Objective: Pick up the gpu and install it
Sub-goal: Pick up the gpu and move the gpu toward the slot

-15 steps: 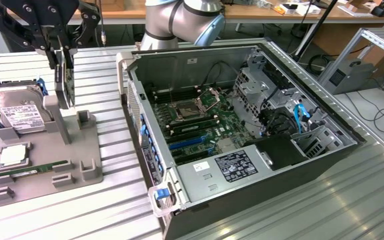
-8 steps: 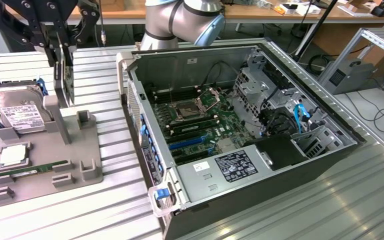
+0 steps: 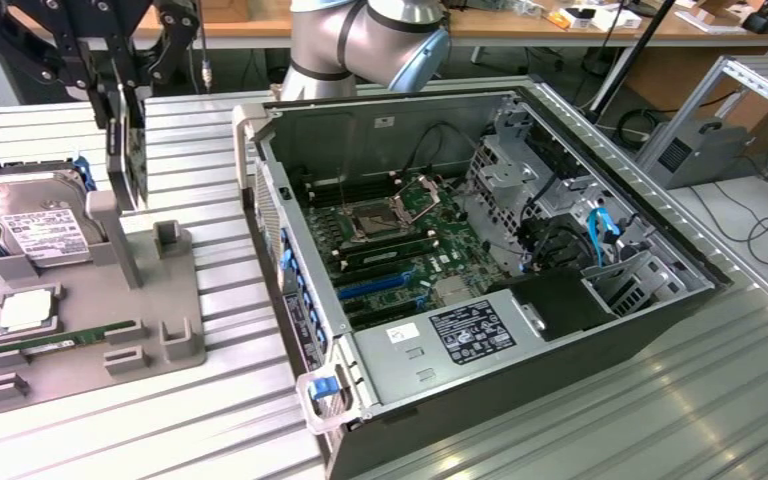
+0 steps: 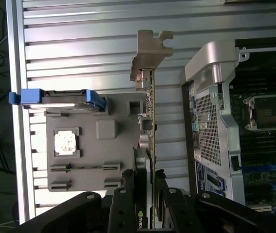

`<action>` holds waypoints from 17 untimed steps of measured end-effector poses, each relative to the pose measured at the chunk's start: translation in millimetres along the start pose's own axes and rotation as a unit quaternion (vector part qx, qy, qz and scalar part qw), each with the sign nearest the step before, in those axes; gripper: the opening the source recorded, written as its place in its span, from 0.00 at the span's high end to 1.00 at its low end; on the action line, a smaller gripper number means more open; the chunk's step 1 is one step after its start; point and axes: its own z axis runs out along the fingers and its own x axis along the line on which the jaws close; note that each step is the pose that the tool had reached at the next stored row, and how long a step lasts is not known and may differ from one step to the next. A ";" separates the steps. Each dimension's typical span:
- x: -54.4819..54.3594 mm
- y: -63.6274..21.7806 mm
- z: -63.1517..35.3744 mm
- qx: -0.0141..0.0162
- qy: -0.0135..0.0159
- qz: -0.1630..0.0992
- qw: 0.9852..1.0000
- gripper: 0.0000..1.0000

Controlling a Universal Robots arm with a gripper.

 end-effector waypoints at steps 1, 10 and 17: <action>0.0 0.1 -0.5 0.000 0.000 0.000 1.000 0.73; -0.1 0.7 -7.6 -0.003 0.000 0.000 1.000 0.73; -0.3 1.4 -14.4 -0.006 0.000 0.000 1.000 0.73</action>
